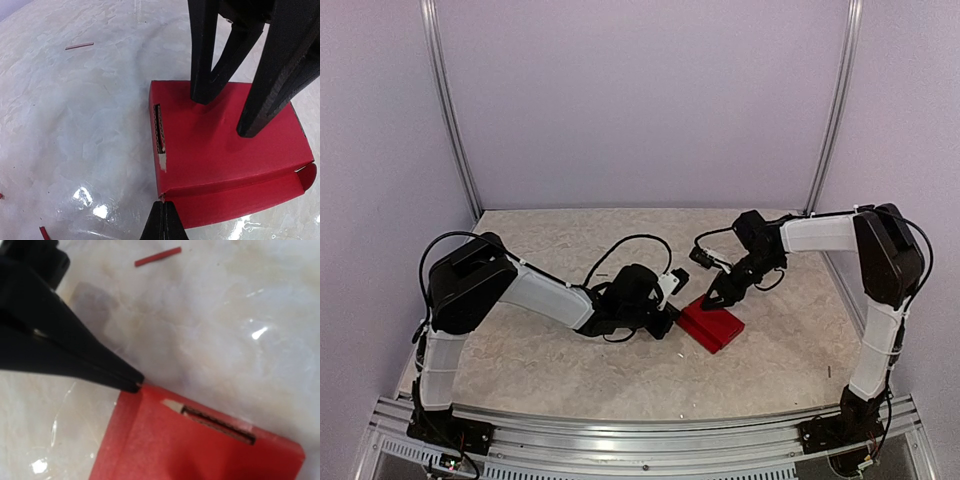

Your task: Fold the paper box

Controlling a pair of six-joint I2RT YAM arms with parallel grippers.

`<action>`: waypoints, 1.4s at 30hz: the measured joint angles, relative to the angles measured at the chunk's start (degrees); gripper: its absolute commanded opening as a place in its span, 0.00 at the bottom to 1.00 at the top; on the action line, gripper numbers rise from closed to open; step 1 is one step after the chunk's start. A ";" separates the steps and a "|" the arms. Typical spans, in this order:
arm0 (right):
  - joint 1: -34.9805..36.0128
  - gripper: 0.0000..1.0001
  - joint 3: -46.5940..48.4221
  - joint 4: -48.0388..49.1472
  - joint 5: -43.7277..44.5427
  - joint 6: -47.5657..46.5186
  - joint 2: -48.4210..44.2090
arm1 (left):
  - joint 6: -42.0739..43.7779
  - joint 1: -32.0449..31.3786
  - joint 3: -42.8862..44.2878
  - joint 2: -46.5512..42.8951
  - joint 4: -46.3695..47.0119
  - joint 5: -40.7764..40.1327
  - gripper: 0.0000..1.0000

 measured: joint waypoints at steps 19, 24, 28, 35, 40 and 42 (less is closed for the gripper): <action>-1.11 0.52 -0.85 0.48 10.34 -0.04 -2.51 | 0.00 0.00 1.53 1.38 -0.79 0.02 0.00; -1.11 0.52 -0.87 -0.02 11.85 -0.02 -1.18 | 0.00 0.00 3.06 1.95 -1.97 0.04 0.00; -1.11 0.51 -1.07 -0.42 12.59 0.00 -0.11 | 0.00 0.00 4.09 2.47 -2.54 0.07 0.00; -0.70 0.44 -1.53 -0.02 12.81 0.22 -0.02 | -0.35 0.15 5.90 3.04 -4.72 0.00 0.00; 0.48 0.42 -2.10 0.63 15.41 0.61 -0.92 | -0.94 0.50 7.04 3.23 -6.43 0.44 0.00; 0.79 0.42 -2.10 0.66 16.13 0.81 -1.07 | -1.07 0.55 7.37 3.30 -6.97 0.61 0.00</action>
